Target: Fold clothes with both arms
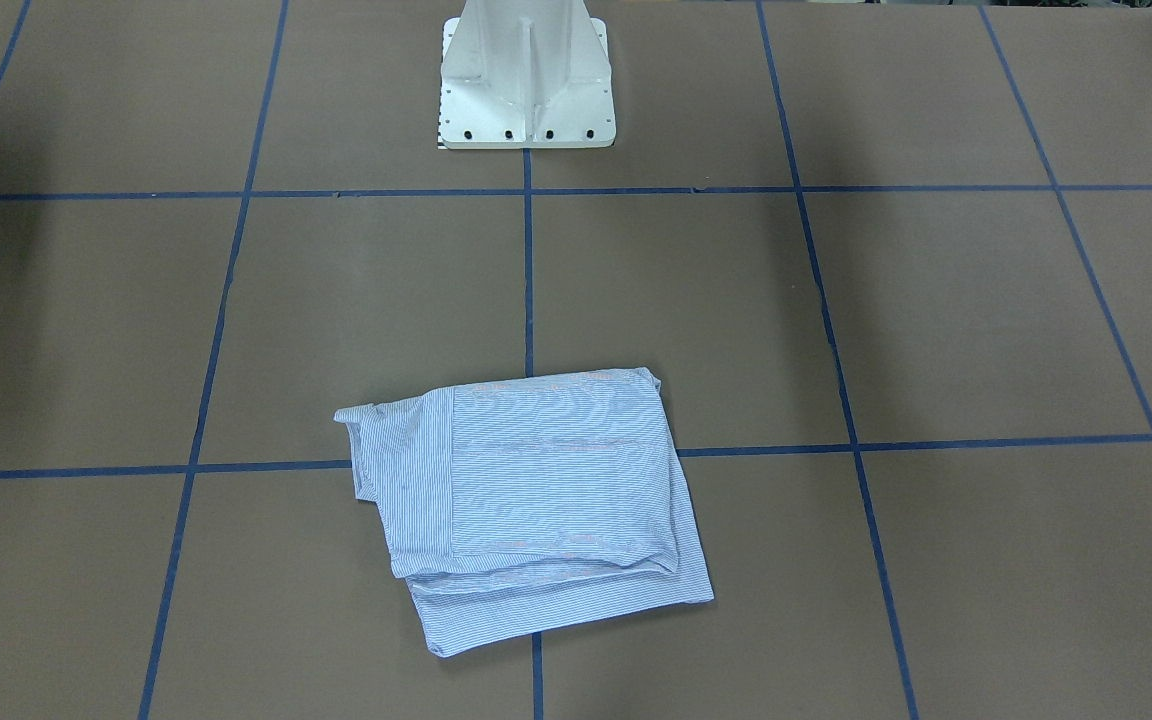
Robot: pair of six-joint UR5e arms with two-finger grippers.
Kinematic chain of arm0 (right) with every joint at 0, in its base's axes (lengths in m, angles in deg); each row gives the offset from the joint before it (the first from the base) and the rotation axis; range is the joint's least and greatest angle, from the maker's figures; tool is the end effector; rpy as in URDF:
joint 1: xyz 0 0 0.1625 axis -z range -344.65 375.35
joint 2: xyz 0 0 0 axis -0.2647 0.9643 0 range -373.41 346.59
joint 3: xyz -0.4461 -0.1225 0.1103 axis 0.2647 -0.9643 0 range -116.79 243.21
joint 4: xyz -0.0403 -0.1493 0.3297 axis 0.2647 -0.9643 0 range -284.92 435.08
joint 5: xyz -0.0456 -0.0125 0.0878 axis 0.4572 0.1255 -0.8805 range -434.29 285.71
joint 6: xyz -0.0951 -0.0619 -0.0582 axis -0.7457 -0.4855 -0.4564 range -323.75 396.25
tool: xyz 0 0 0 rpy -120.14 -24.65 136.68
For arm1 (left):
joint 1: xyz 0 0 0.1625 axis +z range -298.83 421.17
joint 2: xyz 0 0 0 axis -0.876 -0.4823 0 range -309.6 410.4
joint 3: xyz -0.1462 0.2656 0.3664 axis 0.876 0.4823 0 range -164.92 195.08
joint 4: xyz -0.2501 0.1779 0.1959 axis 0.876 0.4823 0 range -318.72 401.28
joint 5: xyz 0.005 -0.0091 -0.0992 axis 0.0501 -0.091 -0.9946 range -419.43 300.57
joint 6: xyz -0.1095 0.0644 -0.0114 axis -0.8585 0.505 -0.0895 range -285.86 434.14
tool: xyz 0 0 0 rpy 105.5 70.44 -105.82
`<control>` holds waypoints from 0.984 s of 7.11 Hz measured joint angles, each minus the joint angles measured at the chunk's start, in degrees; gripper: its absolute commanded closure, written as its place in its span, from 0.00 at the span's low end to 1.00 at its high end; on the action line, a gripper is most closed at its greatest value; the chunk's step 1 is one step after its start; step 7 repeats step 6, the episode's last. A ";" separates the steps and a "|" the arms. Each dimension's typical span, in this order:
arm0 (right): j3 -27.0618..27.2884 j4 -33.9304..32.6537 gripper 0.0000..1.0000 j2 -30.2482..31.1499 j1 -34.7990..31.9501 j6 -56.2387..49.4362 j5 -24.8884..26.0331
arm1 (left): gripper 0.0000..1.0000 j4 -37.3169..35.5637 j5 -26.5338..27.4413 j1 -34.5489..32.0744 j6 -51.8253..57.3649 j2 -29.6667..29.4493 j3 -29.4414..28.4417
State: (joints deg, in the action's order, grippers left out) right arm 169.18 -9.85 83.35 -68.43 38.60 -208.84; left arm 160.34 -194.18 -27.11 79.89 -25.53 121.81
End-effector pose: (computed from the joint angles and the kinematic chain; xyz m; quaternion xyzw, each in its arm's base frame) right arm 0.0005 -0.4000 0.6440 0.0866 -0.3837 -0.0781 0.9161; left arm -0.0328 -0.3564 0.6327 0.2654 0.3570 0.1618 0.8809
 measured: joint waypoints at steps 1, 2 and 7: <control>-0.05 -0.04 0.00 -0.78 0.99 0.08 1.14 | 0.01 0.04 -0.01 0.00 -0.02 -0.21 -0.16; -0.16 -0.15 0.00 -1.91 1.99 0.17 2.57 | 0.01 0.09 0.05 0.02 -0.03 -0.60 -0.48; -0.14 -0.02 0.00 -2.82 2.99 0.28 3.54 | 0.01 0.12 0.17 0.03 -0.10 -1.45 -0.21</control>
